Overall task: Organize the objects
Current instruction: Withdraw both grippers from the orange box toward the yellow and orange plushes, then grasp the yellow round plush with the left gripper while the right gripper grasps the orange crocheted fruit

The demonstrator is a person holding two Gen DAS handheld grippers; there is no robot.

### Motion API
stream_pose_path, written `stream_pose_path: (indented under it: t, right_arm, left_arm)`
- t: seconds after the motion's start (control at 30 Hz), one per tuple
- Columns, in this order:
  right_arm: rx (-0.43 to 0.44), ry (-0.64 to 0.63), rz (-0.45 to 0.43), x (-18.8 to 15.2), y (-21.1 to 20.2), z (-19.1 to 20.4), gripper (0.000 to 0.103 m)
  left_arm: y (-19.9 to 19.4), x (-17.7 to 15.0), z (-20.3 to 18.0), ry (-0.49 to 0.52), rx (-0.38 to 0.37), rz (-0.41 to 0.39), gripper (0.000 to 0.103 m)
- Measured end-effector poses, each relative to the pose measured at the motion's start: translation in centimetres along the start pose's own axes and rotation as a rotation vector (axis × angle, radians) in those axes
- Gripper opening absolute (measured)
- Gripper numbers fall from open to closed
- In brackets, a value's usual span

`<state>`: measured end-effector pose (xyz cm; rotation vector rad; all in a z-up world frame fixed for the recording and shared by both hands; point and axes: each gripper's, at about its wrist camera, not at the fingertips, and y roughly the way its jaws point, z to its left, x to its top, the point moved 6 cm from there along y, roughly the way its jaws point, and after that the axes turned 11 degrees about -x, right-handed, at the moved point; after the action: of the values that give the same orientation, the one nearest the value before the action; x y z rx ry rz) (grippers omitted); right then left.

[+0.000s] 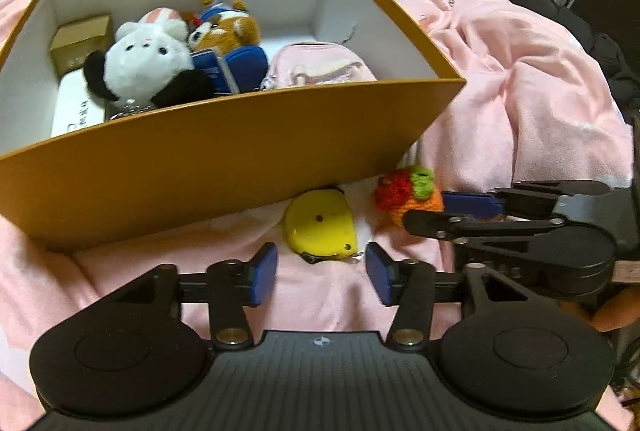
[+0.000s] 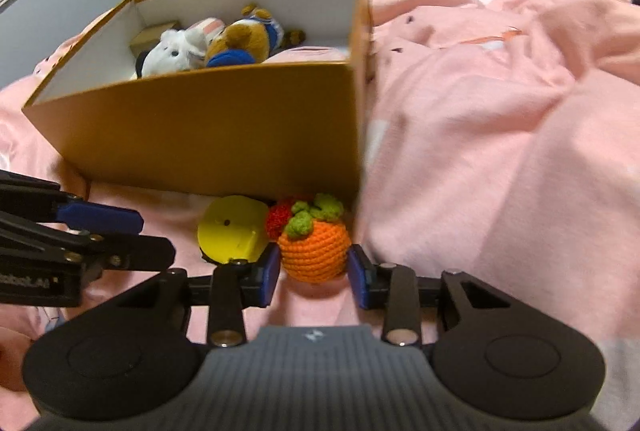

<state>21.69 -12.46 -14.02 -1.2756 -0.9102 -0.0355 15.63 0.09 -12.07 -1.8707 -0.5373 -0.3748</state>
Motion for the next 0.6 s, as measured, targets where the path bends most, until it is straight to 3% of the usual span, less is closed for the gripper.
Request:
stream_pose_path:
  t: [0.33, 0.6]
  right_arm:
    - [0.013, 0.102, 0.037, -0.2, 0.2, -1.5, 0.038]
    - [0.091, 0.226, 0.098, 0.0, 1.4, -3.1, 0.038]
  left_arm:
    - [3.8, 0.7, 0.1, -0.010, 0.073, -0.006, 0.070]
    - [6.5, 0.6, 0.1, 0.007, 0.116, 0.014, 0.070]
